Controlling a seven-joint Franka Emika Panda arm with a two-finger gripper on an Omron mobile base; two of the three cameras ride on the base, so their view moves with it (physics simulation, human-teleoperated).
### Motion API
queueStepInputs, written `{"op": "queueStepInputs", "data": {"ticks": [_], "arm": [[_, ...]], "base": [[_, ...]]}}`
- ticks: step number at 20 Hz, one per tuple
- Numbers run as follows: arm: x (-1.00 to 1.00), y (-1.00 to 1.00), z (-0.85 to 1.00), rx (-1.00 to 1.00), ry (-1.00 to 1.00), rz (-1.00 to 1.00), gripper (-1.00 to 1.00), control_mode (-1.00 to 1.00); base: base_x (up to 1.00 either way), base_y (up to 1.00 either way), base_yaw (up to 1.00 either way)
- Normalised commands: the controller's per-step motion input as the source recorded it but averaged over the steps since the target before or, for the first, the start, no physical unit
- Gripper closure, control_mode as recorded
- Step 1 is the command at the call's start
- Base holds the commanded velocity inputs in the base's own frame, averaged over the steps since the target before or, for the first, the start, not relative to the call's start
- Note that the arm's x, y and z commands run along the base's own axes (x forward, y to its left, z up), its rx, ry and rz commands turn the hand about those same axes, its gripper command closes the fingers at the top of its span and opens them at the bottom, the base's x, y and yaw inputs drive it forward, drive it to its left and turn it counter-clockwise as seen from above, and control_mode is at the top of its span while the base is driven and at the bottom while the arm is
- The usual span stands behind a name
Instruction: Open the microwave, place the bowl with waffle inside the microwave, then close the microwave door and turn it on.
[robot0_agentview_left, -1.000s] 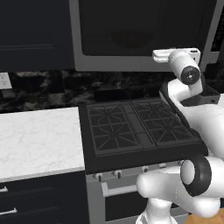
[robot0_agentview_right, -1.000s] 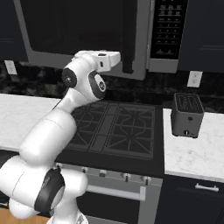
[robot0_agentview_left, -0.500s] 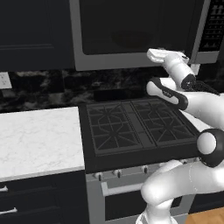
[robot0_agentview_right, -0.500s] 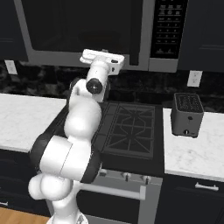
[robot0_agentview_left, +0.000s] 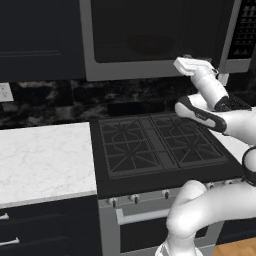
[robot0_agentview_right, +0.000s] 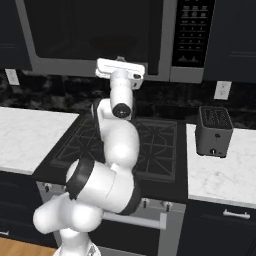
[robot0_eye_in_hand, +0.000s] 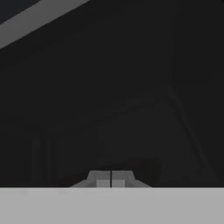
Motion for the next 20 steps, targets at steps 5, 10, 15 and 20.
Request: {"op": "queueStepInputs", "data": {"ticks": [5,10,15,20], "arm": [[-0.84,-0.01,1.0,0.0,0.33,0.0,1.0,-1.0],[-0.83,0.0,0.98,0.0,0.47,0.0,1.0,-1.0],[-0.36,-0.04,0.6,0.07,0.56,-0.13,1.0,-1.0],[-0.85,-0.19,-0.14,0.01,0.15,-0.29,1.0,-1.0]], "base": [[0.0,0.0,0.0],[0.0,0.0,0.0],[0.0,0.0,0.0],[0.0,0.0,0.0]]}}
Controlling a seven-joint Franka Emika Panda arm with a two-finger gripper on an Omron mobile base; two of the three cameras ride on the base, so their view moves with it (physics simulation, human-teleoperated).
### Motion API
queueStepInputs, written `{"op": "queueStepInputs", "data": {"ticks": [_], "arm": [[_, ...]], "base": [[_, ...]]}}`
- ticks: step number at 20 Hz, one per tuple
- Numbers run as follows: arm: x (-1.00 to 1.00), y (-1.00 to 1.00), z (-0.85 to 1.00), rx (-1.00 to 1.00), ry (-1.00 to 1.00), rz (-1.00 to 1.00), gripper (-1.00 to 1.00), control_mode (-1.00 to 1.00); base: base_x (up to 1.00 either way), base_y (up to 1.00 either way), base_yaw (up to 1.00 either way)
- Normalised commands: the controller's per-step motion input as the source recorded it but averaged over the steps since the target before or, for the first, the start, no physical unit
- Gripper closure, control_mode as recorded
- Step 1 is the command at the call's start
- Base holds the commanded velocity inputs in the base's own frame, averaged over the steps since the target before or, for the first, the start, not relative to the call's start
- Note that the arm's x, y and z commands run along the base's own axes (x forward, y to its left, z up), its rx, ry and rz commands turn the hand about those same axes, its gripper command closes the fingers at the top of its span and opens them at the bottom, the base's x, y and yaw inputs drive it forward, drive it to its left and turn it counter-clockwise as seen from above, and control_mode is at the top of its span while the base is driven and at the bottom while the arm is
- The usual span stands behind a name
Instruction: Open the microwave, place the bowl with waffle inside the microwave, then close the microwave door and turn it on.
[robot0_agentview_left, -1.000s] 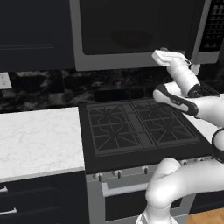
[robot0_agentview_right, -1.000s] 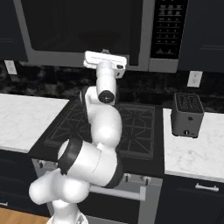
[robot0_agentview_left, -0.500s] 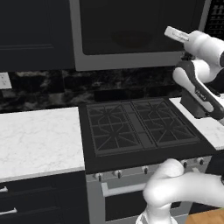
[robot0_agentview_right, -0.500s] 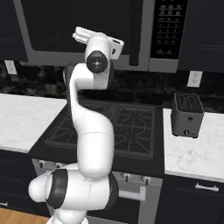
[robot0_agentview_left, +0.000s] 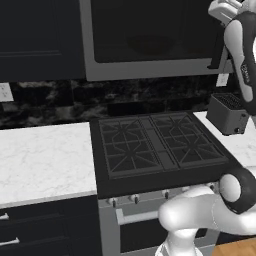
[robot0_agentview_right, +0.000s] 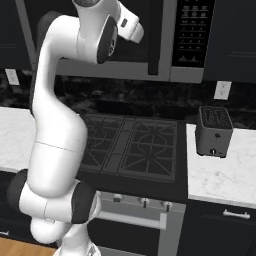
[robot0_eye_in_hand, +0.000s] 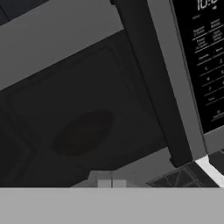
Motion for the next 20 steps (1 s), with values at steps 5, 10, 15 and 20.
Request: {"op": "queueStepInputs", "data": {"ticks": [5,10,15,20], "arm": [[-0.94,-0.13,-0.51,0.07,-0.09,-0.21,1.0,-1.0],[-0.56,-0.31,-0.47,0.23,-0.14,-0.19,1.0,-1.0],[-0.28,-0.53,-0.36,0.35,-0.09,-0.19,1.0,-1.0],[-0.12,-0.61,-0.31,0.43,-0.15,-0.18,1.0,-1.0]], "base": [[0.0,0.0,0.0],[0.0,0.0,0.0],[0.0,0.0,0.0],[0.0,0.0,0.0]]}}
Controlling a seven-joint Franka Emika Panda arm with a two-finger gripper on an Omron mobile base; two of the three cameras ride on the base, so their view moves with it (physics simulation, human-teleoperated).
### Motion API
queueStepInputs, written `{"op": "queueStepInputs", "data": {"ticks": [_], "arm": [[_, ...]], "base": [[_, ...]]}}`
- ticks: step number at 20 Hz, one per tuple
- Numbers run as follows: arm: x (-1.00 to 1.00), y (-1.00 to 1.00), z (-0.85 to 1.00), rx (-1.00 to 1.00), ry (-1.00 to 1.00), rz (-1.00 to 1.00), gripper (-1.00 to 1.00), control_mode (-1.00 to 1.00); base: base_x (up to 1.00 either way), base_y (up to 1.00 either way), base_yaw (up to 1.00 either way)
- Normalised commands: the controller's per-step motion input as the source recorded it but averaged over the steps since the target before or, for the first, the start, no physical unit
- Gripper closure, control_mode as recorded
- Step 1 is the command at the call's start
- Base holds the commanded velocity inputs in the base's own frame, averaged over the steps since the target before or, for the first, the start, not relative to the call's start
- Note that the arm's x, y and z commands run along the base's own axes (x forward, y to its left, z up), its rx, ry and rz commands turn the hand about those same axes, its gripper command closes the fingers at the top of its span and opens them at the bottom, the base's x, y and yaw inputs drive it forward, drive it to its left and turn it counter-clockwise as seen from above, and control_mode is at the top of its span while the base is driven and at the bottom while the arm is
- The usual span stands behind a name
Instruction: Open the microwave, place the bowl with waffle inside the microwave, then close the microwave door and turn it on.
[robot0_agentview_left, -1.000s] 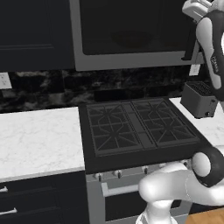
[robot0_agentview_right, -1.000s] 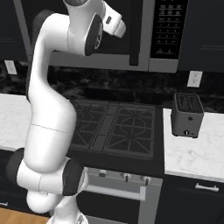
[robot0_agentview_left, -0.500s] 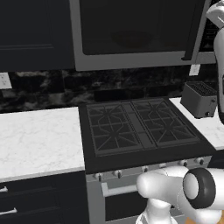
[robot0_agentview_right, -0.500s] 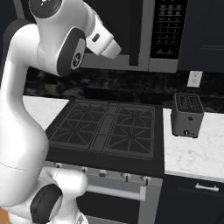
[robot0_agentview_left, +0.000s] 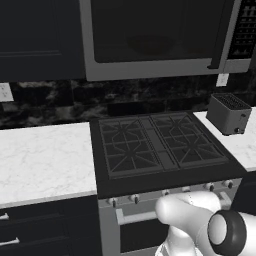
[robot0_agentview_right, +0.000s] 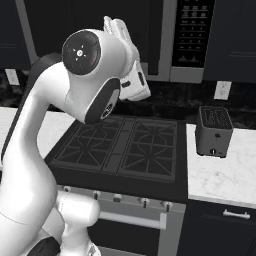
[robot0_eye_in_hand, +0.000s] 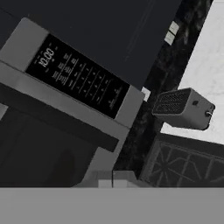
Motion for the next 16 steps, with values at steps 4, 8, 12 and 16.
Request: {"op": "queueStepInputs", "data": {"ticks": [4,8,12,16], "arm": [[0.0,-0.56,-0.16,0.4,-0.1,-0.07,1.0,-1.0],[0.0,-0.46,0.0,0.22,0.0,0.0,1.0,-1.0],[0.02,-0.06,-0.1,0.04,-0.01,0.0,1.0,-1.0],[0.28,0.0,-0.21,0.07,-0.07,0.02,1.0,-1.0]], "base": [[0.0,0.0,0.0],[0.0,0.0,0.0],[0.0,0.0,0.0],[0.0,0.0,0.0]]}}
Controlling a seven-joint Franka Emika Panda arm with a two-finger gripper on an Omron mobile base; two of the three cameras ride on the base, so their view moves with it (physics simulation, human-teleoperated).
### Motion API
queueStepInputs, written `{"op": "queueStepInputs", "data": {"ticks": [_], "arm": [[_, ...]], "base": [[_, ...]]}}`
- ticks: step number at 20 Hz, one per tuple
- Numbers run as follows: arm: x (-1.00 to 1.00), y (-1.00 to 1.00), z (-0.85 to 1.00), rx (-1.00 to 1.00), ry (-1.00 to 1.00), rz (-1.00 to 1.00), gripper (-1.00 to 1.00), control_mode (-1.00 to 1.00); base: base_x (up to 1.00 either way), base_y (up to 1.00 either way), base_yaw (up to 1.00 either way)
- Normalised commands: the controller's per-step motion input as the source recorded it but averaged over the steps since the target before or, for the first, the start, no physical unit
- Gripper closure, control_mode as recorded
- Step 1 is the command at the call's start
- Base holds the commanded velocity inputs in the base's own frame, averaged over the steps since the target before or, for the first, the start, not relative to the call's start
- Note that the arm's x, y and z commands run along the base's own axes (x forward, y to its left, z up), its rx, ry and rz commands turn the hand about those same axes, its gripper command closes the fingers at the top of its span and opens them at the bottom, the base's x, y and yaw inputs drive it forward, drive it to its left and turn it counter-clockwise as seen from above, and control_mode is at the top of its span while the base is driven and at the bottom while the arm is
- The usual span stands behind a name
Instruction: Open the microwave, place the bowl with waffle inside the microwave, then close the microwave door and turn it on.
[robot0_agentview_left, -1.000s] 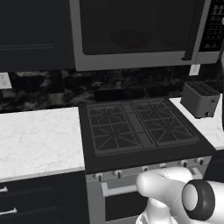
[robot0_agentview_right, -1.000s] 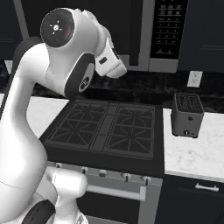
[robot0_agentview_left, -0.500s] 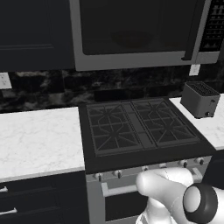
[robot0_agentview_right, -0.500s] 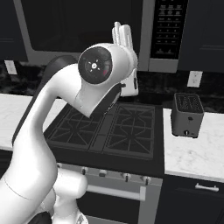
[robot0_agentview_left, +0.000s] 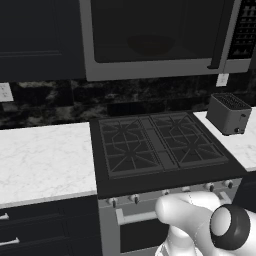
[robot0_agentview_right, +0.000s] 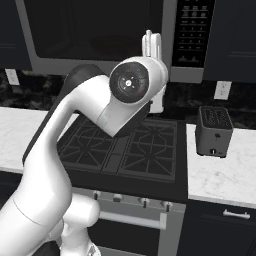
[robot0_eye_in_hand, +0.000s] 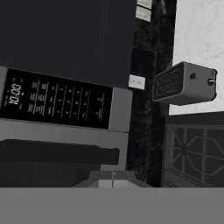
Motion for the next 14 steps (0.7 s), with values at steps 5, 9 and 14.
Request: {"op": "queueStepInputs", "data": {"ticks": [5,9,14], "arm": [[0.4,-0.08,-0.08,0.12,-0.02,0.02,1.0,-1.0],[0.44,-0.29,0.0,0.14,0.0,0.01,1.0,-1.0],[0.36,-0.25,0.0,0.11,0.0,0.01,1.0,-1.0]], "base": [[0.0,0.0,0.0],[0.0,0.0,0.0],[0.0,0.0,0.0]]}}
